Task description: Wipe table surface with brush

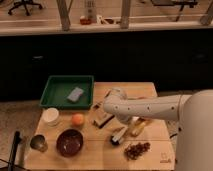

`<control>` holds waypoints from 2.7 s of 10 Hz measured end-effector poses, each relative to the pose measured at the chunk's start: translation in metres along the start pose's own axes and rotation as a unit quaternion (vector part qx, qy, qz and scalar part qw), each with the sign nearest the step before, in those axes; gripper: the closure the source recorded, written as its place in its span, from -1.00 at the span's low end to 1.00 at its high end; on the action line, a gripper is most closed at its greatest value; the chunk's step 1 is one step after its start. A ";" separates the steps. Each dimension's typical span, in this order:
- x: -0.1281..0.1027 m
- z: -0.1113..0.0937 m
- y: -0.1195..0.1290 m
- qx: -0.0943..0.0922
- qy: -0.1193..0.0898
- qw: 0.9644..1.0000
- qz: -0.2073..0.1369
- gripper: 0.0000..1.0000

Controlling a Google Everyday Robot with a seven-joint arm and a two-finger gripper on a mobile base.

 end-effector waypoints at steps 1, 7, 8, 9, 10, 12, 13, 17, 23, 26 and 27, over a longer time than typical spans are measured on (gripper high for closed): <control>0.005 -0.005 -0.007 0.006 0.006 1.000 0.004 1.00; -0.041 -0.034 -0.040 0.047 -0.002 0.997 -0.054 1.00; -0.052 -0.036 -0.036 0.047 -0.006 0.997 -0.067 1.00; -0.058 -0.035 -0.031 0.046 -0.009 0.996 -0.072 1.00; -0.060 -0.032 -0.025 0.041 -0.012 0.996 -0.072 1.00; -0.050 -0.020 -0.008 0.021 -0.012 0.998 -0.062 1.00; -0.041 -0.013 -0.001 0.010 -0.010 0.999 -0.052 1.00; 0.000 0.008 0.001 -0.025 0.009 1.000 -0.012 1.00; -0.024 -0.014 -0.045 0.015 0.010 0.999 -0.034 1.00; -0.053 -0.018 -0.033 0.029 -0.007 0.998 -0.062 1.00; -0.059 -0.015 -0.027 0.028 -0.013 0.997 -0.067 1.00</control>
